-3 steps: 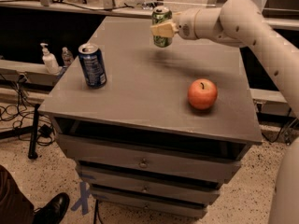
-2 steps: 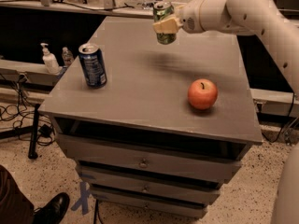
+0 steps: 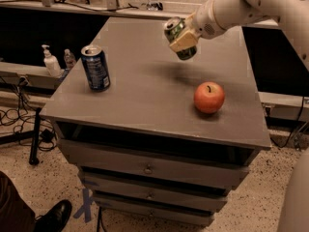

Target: Knock green can over

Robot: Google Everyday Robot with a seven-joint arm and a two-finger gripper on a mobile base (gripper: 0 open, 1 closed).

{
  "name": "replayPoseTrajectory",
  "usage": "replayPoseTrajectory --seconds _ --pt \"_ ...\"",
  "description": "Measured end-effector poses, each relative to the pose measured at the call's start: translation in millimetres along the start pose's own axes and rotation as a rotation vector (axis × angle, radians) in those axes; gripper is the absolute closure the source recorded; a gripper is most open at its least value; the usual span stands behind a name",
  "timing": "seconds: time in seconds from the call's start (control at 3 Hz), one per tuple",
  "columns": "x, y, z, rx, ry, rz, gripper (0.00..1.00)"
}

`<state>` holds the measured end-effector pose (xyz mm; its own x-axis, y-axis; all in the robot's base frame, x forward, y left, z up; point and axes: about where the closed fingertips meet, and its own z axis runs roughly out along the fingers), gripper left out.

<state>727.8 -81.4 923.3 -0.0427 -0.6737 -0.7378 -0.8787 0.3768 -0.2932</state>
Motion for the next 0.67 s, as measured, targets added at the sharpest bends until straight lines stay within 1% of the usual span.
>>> replayPoseTrajectory --seconds 0.33,0.67 --pt "23.9 14.4 -5.2 -0.089 0.107 -0.106 1.0" --pt "42.1 28.3 -8.2 -0.205 0.189 -0.214 1.0"
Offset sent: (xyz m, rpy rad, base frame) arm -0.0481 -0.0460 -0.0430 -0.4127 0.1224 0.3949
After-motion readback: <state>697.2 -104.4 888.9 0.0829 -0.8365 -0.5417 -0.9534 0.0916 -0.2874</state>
